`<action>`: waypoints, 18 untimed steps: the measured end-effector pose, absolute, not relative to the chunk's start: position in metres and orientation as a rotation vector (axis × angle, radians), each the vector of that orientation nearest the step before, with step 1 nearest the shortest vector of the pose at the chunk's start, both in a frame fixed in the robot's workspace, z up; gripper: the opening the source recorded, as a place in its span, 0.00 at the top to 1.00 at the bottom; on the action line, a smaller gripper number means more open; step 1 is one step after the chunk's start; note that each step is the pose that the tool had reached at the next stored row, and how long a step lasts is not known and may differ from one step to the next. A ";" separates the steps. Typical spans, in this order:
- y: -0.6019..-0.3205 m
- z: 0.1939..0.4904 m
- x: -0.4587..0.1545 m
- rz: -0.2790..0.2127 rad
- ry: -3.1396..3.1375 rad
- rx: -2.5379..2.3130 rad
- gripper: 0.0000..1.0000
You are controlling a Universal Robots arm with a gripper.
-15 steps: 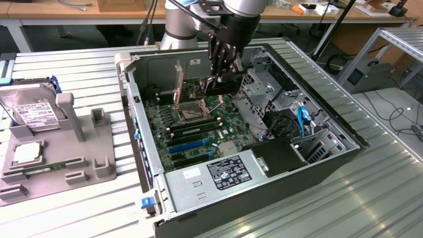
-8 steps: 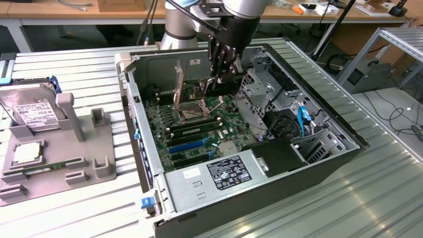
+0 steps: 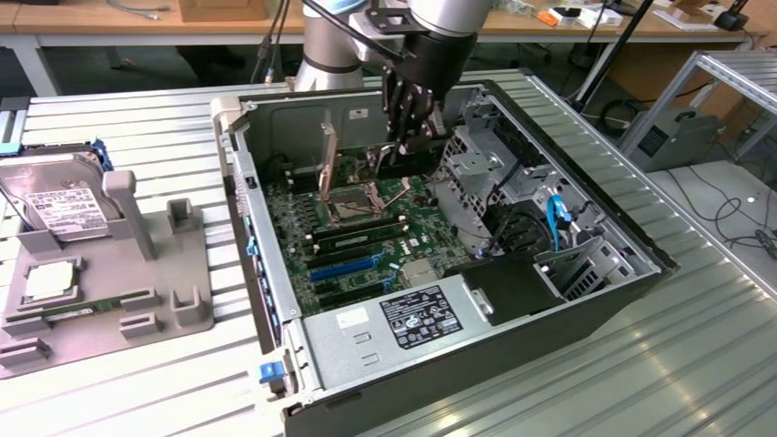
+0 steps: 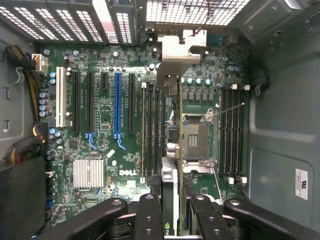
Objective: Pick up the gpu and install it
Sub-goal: 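Insert the gpu into the slot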
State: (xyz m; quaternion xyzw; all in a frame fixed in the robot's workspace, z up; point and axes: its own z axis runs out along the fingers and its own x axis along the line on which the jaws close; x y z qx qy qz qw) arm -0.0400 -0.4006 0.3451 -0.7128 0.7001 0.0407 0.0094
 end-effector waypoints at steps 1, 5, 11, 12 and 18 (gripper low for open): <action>-0.401 0.345 -0.040 0.127 2.186 -2.226 0.73; -0.401 0.344 -0.040 0.127 2.186 -2.226 0.73; -0.401 0.343 -0.040 0.127 2.186 -2.226 0.73; -0.401 0.342 -0.040 0.127 2.186 -2.226 0.73; -0.401 0.341 -0.040 0.127 2.186 -2.226 0.73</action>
